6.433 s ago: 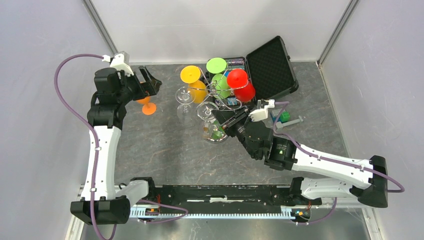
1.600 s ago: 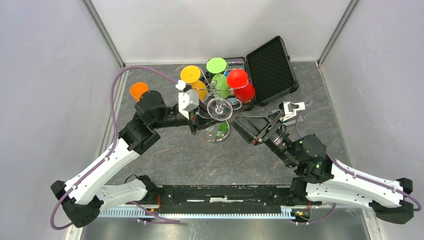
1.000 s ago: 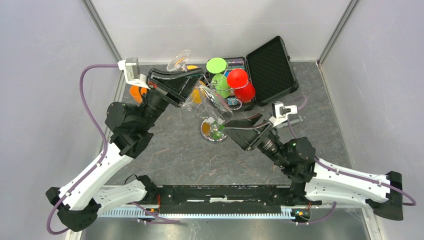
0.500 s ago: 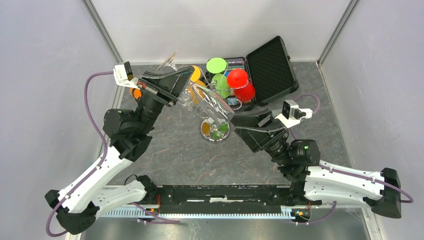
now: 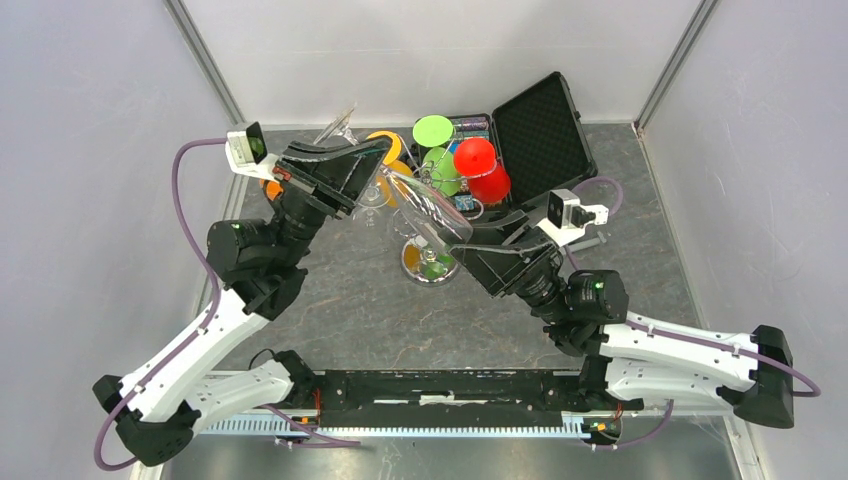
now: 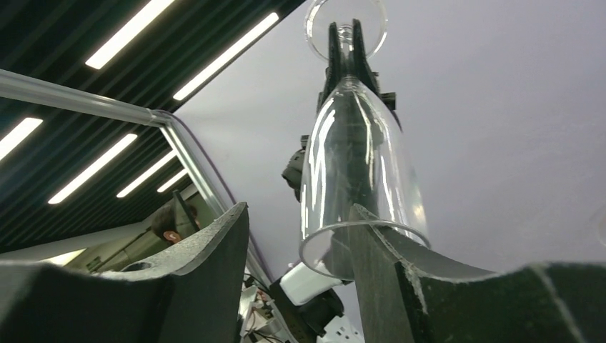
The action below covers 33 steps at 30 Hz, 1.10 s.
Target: Take the wine glass off the wine glass rack
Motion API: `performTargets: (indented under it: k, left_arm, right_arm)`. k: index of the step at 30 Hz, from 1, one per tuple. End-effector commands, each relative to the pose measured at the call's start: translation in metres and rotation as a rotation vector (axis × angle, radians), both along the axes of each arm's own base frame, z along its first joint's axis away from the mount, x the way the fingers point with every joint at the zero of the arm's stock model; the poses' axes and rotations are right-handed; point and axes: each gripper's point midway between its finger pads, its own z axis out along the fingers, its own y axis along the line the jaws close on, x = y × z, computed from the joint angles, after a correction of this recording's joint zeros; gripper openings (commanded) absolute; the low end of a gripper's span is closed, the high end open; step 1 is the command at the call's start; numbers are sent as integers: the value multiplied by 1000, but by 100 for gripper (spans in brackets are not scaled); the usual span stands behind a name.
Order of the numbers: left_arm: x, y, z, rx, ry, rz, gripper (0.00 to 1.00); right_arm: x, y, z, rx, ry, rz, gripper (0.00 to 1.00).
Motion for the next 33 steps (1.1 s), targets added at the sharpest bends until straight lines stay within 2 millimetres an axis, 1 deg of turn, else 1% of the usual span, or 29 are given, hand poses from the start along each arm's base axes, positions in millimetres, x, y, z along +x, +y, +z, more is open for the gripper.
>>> performTargets:
  k: [1, 7, 11, 16, 18, 20, 21, 23, 27, 30, 33]
  left_arm:
    - [-29, 10, 26, -58, -131, -61, 2]
    - [-36, 11, 27, -71, -167, -72, 2]
    - [-49, 13, 30, -68, -243, -87, 2]
    - [-60, 11, 32, -72, -298, -137, 2]
    - [-62, 9, 31, -66, -301, -146, 2]
    - [-62, 8, 31, -60, -303, -151, 2]
    - [-62, 7, 30, -56, -306, -154, 2]
    - [-65, 6, 30, -46, -320, -159, 2]
    - [-74, 3, 29, -9, -384, -170, 2]
    - [-80, -3, 25, 33, -420, -192, 3]
    - [-84, -9, 22, 62, -449, -228, 6]
  right_arm:
    - [-12, -17, 35, 100, -35, 31, 56]
    - [-7, -21, 31, 117, -1, 18, 44]
    - [-5, -21, 30, 118, 17, 22, 31]
    - [-6, -17, 30, 115, 25, 47, 14]
    - [-9, -15, 31, 121, 24, 68, 15]
    - [-10, -15, 32, 129, 28, 83, 23]
    - [-10, -14, 33, 131, 27, 88, 26]
    - [-11, -13, 34, 133, 29, 97, 26]
    - [-8, -11, 34, 133, 47, 98, 24]
    - [-6, -9, 36, 125, 53, 95, 21]
    - [-7, -6, 39, 121, 47, 102, 16]
